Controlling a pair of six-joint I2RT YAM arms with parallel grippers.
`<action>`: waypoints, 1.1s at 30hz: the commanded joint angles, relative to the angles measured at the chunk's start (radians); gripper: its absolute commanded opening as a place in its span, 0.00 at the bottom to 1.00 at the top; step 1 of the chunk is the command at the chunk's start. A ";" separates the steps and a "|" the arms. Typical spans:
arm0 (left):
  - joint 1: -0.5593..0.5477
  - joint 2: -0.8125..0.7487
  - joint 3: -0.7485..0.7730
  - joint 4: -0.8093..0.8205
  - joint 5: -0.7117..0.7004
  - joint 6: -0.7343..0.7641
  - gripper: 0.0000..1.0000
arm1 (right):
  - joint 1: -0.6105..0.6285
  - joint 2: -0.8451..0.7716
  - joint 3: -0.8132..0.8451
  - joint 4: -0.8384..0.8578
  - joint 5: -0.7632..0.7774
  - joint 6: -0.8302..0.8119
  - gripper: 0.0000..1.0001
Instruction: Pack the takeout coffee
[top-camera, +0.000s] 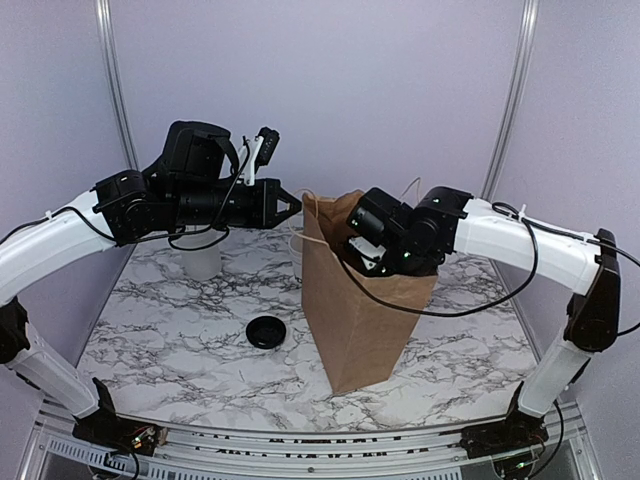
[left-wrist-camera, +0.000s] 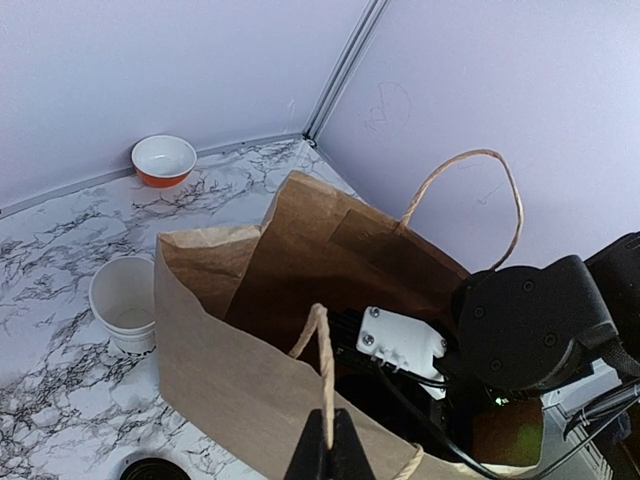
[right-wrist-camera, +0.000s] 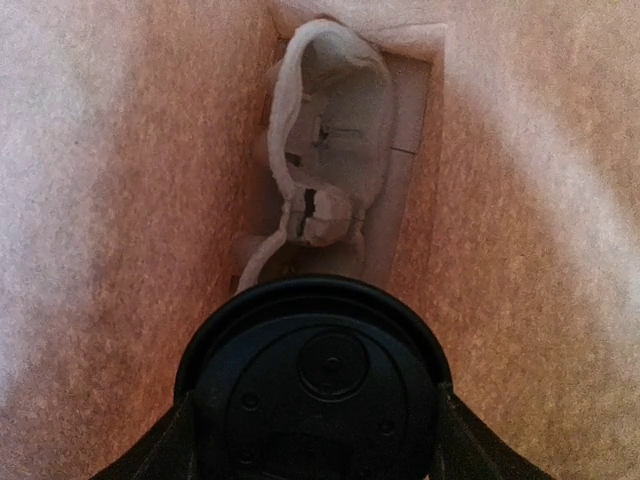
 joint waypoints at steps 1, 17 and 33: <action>0.003 -0.030 -0.011 0.009 -0.007 0.016 0.00 | -0.013 0.017 -0.008 0.020 -0.019 -0.010 0.53; 0.010 -0.041 -0.026 0.010 -0.005 0.018 0.00 | -0.018 0.037 -0.057 0.031 -0.032 -0.010 0.53; 0.011 -0.038 -0.032 0.011 0.001 0.018 0.00 | -0.005 0.075 -0.098 0.066 -0.081 -0.021 0.52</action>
